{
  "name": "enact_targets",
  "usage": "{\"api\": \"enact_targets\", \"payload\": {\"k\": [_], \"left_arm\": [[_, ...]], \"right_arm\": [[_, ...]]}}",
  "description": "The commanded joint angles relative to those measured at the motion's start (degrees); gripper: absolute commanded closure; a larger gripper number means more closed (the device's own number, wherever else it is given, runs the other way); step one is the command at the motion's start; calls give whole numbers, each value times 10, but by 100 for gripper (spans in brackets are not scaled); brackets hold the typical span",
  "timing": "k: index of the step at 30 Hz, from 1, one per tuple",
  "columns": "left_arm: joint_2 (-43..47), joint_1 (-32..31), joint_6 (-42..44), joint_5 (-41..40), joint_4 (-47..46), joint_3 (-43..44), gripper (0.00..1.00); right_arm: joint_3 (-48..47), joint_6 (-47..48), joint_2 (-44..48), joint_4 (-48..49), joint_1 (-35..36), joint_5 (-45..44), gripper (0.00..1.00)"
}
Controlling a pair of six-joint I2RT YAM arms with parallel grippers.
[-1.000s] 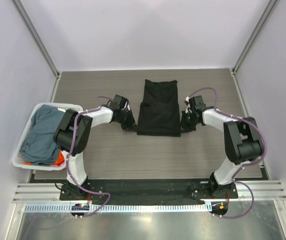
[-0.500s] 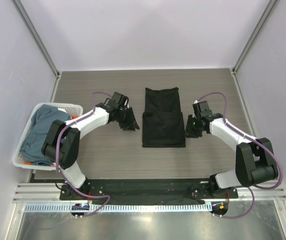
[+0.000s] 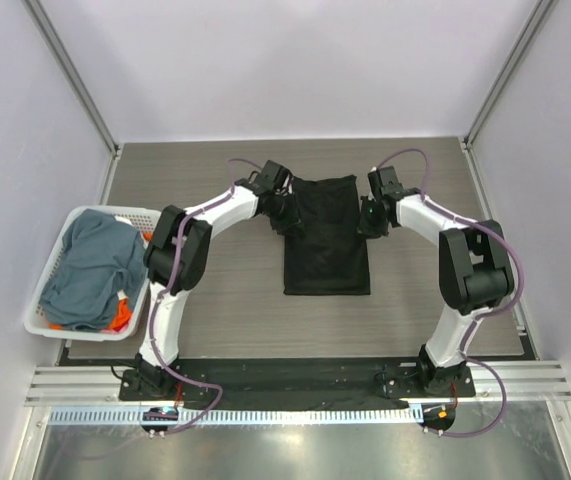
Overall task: Fold and stack the t-shirts
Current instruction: Fold the tshirt
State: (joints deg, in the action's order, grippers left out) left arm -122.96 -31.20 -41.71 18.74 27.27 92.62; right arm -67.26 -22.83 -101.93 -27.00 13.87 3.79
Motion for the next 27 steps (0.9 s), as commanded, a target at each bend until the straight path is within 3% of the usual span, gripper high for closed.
{"api": "enact_targets", "payload": {"k": [1, 9, 17, 19, 22, 27], "left_arm": [[-32, 6, 30, -27, 52, 80, 73], [-81, 25, 41, -63, 81, 121, 74], [-72, 34, 54, -35, 84, 150, 72], [-47, 33, 58, -14, 87, 154, 69], [0, 33, 59, 9, 97, 145, 67], [101, 33, 53, 14, 97, 45, 64]], "right_arm": [[-55, 24, -26, 15, 0, -34, 89], [-96, 38, -92, 22, -1, -80, 91], [-122, 34, -72, 13, -1, -67, 89], [-125, 26, -43, -5, -1, -57, 86], [-112, 2, 8, -35, -2, -45, 73], [1, -39, 96, -55, -1, 25, 60]]}}
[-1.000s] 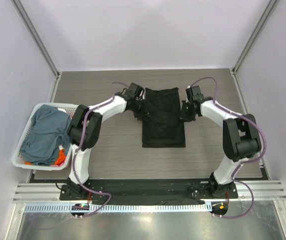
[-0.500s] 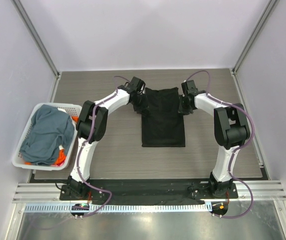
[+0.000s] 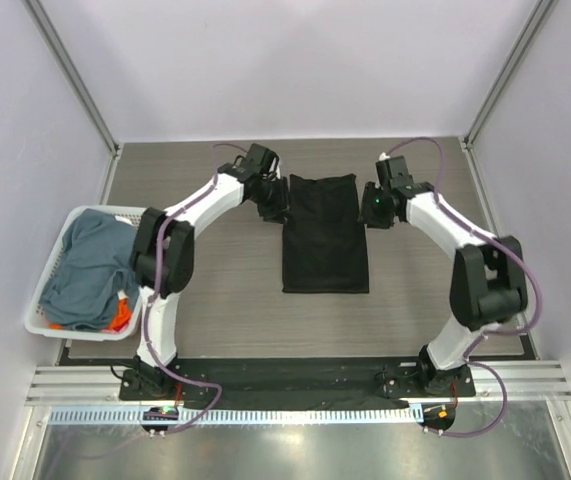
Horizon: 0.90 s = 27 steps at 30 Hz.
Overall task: Fold and stack the t-shirts
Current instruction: Fold the tshirt
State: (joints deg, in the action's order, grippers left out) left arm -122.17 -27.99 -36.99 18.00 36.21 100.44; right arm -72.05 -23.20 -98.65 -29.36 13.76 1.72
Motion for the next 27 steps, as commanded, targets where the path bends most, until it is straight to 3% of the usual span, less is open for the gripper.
{"api": "enact_targets", "payload": {"k": [1, 8, 15, 27], "left_arm": [[131, 0, -1, 20, 2, -89, 63], [261, -36, -47, 22, -84, -316, 59], [279, -53, -107, 68, -195, -436, 58], [222, -68, -120, 59, -232, -465, 62]], "right_arm": [[68, -38, 91, -36, 0, 52, 58], [241, -64, 201, -39, 1, 74, 58], [321, -82, 241, -5, 1, 97, 57], [381, -100, 237, 58, 1, 83, 58]]}}
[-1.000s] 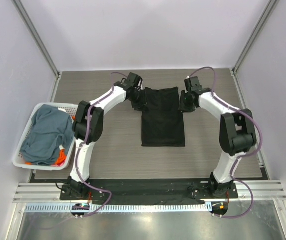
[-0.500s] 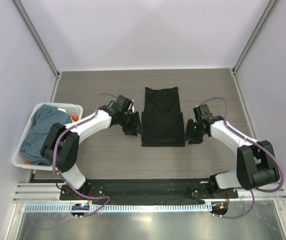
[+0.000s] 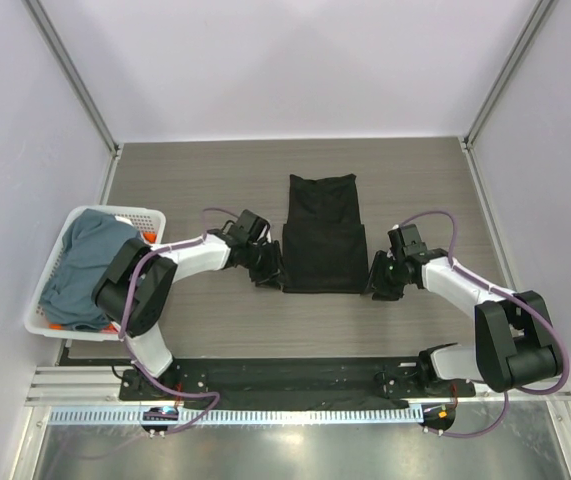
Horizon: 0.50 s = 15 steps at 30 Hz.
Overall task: Fold and stack the t-shirts
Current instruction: Fold the tshirt
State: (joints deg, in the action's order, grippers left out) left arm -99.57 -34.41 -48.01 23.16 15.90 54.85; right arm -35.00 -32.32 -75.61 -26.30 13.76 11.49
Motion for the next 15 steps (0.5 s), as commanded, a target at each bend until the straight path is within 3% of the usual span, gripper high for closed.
{"api": "enact_targets", "payload": {"k": [1, 15], "left_arm": [[-6, -5, -13, 7, -28, -12, 63], [4, -30, -32, -45, -1, -35, 69]], "right_arm": [[17, -10, 6, 30, 1, -16, 58], [29, -25, 6, 50, 1, -26, 68]]}}
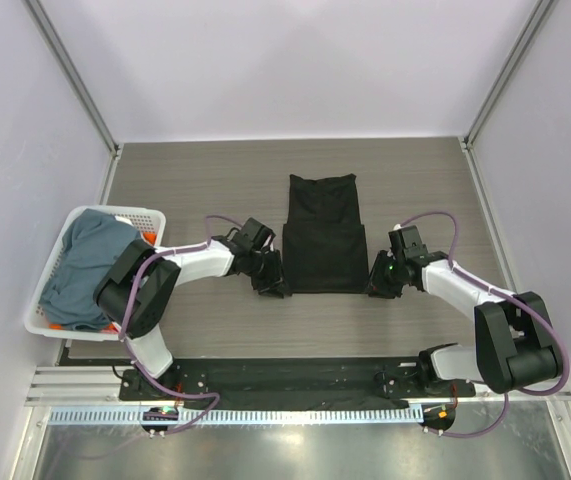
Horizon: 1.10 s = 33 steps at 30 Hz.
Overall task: Fold and stack the t-shirts
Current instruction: Fold the tshirt
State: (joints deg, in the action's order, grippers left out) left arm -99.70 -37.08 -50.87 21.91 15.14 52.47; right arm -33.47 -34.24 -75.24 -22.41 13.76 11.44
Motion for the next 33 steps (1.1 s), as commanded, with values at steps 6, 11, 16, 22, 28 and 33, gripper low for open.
{"api": "enact_targets", "payload": {"k": [6, 11, 16, 22, 28, 33], "left_arm": [[5, -4, -9, -53, 19, 0, 70], [2, -3, -12, -78, 28, 6, 66], [-6, -3, -14, -92, 30, 14, 67], [-16, -3, -14, -100, 37, 26, 75], [1, -4, -16, -107, 37, 20, 100], [64, -18, -31, -133, 45, -3, 100]], "right_arm": [[23, -2, 9, 11, 1, -40, 71], [27, -3, 11, 13, 1, -40, 68], [29, -1, 15, 13, 1, -40, 67], [31, -6, 12, 13, 1, -45, 66], [31, -4, 19, 13, 1, -49, 99], [20, -14, 64, -30, 1, -55, 99]]}}
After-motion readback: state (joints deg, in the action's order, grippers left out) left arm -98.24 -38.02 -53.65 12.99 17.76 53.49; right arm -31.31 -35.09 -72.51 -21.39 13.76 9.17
